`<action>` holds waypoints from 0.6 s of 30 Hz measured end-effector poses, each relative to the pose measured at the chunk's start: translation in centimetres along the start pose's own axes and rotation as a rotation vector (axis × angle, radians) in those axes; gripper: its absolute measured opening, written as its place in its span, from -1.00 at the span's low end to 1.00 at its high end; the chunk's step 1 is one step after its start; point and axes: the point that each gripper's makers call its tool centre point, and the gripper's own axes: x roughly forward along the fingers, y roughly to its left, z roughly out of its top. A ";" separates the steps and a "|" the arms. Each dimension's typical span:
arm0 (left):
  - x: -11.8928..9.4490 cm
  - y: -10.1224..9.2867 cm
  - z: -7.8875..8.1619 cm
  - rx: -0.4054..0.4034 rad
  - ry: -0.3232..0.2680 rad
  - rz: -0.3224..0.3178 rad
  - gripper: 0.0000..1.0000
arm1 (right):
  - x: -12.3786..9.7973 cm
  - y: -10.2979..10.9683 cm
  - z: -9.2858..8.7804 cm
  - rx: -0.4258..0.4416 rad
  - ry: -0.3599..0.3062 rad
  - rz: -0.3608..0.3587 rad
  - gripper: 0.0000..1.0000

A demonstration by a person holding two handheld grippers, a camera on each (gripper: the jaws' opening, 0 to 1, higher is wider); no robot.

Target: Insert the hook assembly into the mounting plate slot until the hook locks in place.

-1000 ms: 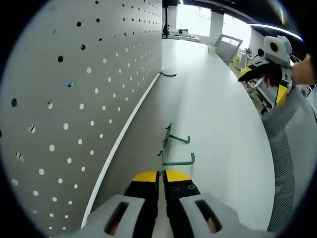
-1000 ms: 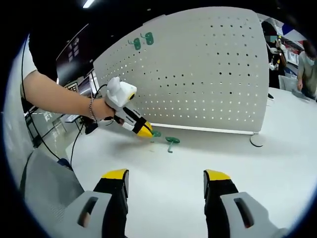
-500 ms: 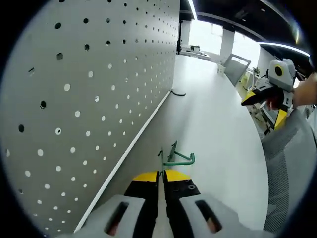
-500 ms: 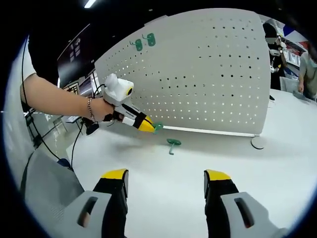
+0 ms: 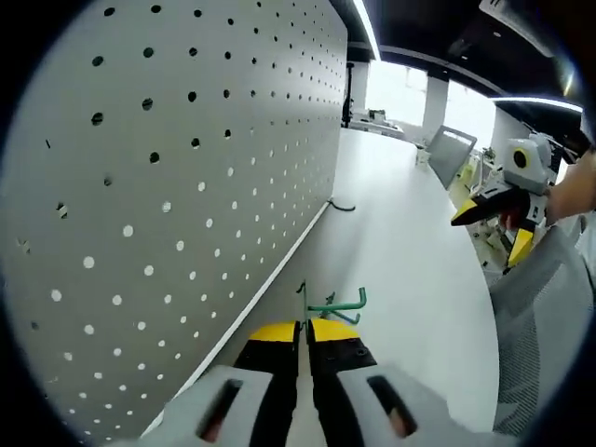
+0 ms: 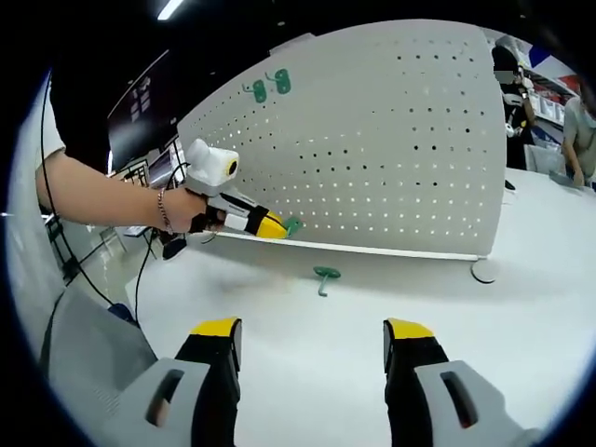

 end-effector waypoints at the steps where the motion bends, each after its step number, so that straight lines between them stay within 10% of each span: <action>1: -0.2 -0.1 0.2 -0.001 -0.011 0.003 -0.93 | 0.0 0.0 0.0 0.001 -0.002 0.000 0.19; 18: -2.8 -0.8 3.2 -0.070 -0.207 0.036 -0.93 | -0.1 0.5 1.3 -0.001 -0.046 0.016 0.19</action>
